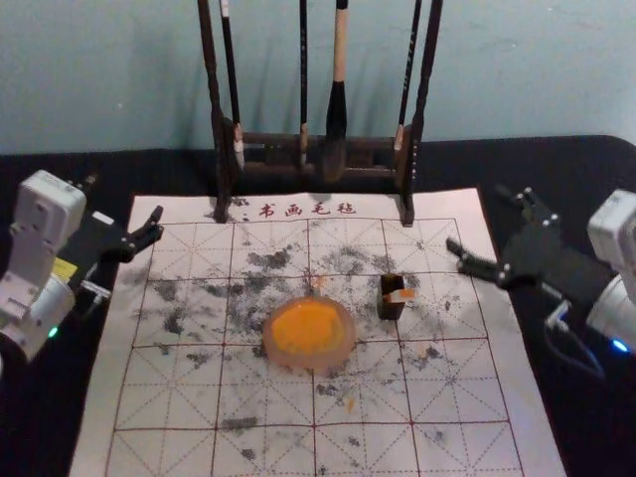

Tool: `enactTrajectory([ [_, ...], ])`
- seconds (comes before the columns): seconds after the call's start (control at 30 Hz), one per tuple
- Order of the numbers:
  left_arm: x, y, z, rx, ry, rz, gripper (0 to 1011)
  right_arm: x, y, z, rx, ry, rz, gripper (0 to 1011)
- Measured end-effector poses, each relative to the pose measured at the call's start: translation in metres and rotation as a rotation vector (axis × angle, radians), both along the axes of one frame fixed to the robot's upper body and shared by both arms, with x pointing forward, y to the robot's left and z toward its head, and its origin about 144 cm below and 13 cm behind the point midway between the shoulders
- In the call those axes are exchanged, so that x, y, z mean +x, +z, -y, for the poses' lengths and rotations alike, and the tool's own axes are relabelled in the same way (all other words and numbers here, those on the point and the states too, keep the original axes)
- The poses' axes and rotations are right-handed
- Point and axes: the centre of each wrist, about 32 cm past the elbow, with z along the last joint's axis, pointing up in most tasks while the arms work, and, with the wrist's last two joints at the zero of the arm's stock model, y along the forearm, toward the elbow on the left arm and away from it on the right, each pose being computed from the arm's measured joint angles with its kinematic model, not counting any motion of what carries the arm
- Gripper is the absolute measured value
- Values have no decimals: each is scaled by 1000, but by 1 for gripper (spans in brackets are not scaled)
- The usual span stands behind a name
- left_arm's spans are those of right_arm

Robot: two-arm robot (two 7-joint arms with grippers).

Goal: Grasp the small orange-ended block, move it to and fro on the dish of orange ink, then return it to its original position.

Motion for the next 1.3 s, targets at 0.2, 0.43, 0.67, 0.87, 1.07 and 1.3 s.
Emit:
enactTrajectory([
  [0.2,0,0,0,0,0,0,1001,-3,-2,7,-34,141,-20,1002],
  [0.43,0,0,0,0,0,0,1001,5,-7,9,-98,260,-64,1000],
  [0.67,0,0,0,0,0,0,1001,17,-13,2,-127,305,-93,1002],
  [0.87,0,0,0,0,0,0,1001,28,-16,-5,-153,333,-107,1002],
  [1.07,0,0,0,0,0,0,1001,37,-15,-9,-175,360,-112,1000],
  [1.3,0,0,0,0,0,0,1001,46,-6,-14,-201,369,-131,1000],
])
